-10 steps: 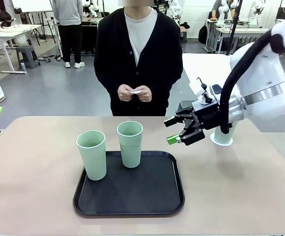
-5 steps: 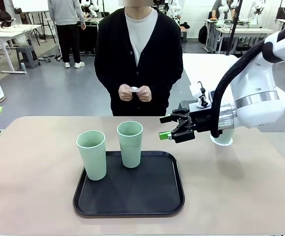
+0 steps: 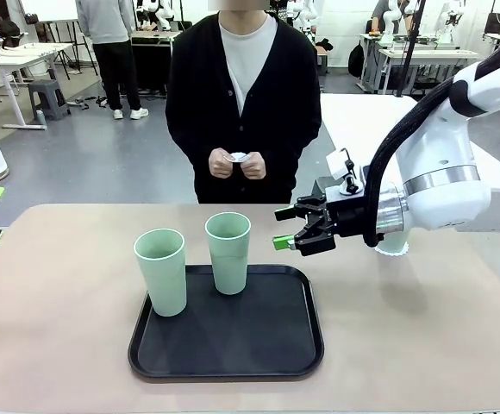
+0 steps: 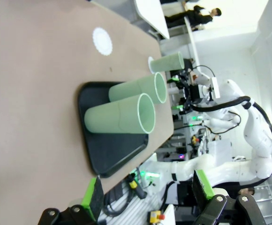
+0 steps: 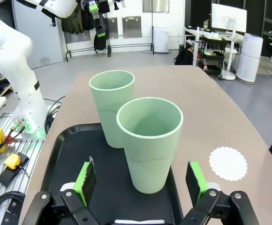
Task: Place coasters on the table and set cups on them.
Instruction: Take one Reusable plastic cup from the Flat Tray and place it on a coaster set by the human.
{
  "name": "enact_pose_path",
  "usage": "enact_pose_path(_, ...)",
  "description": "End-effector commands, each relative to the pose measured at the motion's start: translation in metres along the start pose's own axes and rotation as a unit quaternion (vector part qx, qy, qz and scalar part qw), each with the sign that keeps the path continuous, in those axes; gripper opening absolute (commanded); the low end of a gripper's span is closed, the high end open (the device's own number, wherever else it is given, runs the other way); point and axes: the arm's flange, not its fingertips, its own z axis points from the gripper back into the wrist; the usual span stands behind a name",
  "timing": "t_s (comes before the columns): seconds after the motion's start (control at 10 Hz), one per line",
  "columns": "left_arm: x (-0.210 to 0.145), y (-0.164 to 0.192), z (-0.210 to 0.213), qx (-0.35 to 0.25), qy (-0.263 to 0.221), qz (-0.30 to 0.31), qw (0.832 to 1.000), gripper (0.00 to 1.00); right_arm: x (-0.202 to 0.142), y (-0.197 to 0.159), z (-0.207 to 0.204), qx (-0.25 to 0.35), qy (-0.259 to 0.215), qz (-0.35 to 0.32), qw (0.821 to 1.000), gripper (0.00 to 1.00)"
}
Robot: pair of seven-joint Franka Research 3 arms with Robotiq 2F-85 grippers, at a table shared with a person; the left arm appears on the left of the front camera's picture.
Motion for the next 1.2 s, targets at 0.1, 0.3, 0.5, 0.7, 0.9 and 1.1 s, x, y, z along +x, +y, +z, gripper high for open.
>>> enact_pose_path(0.1, 0.0, 0.0, 0.001, -0.005, -0.002, -0.003, 1.0, 1.0, 0.001, 0.001, 0.001, 0.004, 0.002, 0.0, 1.0, 1.0)
enact_pose_path(0.3, 0.0, 0.0, 0.001, -0.005, -0.002, -0.003, 1.0, 1.0, 0.0, 0.0, 0.0, 0.0, 0.0, 0.0, 1.0, 1.0)
enact_pose_path(0.5, 0.0, 0.0, 0.001, -0.005, -0.002, -0.003, 1.0, 1.0, -0.019, -0.012, -0.011, -0.036, -0.012, -0.013, 0.999, 1.0)
enact_pose_path(0.7, 0.0, 0.0, 0.001, -0.005, -0.002, -0.003, 1.0, 1.0, -0.04, -0.016, -0.021, -0.053, -0.001, -0.023, 0.998, 1.0)
enact_pose_path(0.9, 0.0, 0.0, 0.001, -0.005, -0.002, -0.003, 1.0, 1.0, -0.057, -0.017, -0.034, -0.049, 0.006, -0.026, 0.998, 1.0)
enact_pose_path(1.1, 0.0, 0.0, 0.001, -0.005, -0.002, -0.003, 1.0, 1.0, -0.069, -0.014, -0.046, -0.032, 0.015, -0.035, 0.999, 1.0)
